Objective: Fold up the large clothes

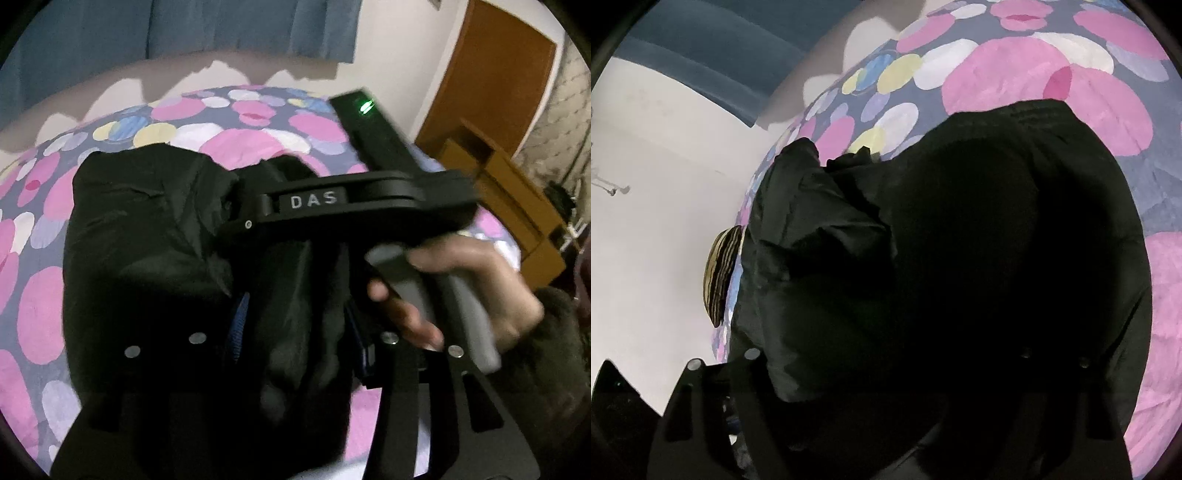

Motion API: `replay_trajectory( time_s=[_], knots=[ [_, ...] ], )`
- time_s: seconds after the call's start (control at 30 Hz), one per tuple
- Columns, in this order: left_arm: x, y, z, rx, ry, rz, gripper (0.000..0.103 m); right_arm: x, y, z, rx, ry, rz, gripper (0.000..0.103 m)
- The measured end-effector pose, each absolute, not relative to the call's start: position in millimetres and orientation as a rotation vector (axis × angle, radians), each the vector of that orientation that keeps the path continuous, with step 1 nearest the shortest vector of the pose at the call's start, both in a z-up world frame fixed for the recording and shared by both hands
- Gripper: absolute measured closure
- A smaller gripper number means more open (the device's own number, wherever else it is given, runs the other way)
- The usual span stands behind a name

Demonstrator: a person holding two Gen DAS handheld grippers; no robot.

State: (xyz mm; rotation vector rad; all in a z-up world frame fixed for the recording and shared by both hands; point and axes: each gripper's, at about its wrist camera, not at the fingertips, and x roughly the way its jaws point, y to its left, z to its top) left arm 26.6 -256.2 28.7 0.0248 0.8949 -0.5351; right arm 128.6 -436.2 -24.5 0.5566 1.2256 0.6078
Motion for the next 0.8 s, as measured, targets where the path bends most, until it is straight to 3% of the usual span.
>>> replay_trajectory(
  time_s=[0.17,0.27,0.4,0.7,0.77,0.8],
  knots=[
    [1.3,-220.9,60.0,0.016,0.754,-0.542,0.054,126.8,-438.3,-24.9,0.558,1.23,0.601,0.028],
    [-2.5,-182.7,66.2,-0.024,0.688,-0.467,0.047,127.2,-438.9,-24.0,0.554,1.233,0.595,0.028],
    [20.8,-127.2,31.9,-0.144,0.745,-0.375,0.046,126.0,-438.4,-15.0,0.556,1.237,0.58,0.027],
    [37.7,-114.8,-10.1,-0.3,0.809,-0.401,0.038,105.8,-426.2,19.1,0.501,1.214,0.651,0.024],
    [39.5,-119.1,-11.5,-0.289,0.799,-0.4,0.037,99.2,-425.4,20.6,0.447,1.194,0.632,0.027],
    [39.4,-120.5,-12.0,-0.285,0.795,-0.402,0.036,96.1,-424.5,20.7,0.394,1.184,0.6,0.043]
  ],
)
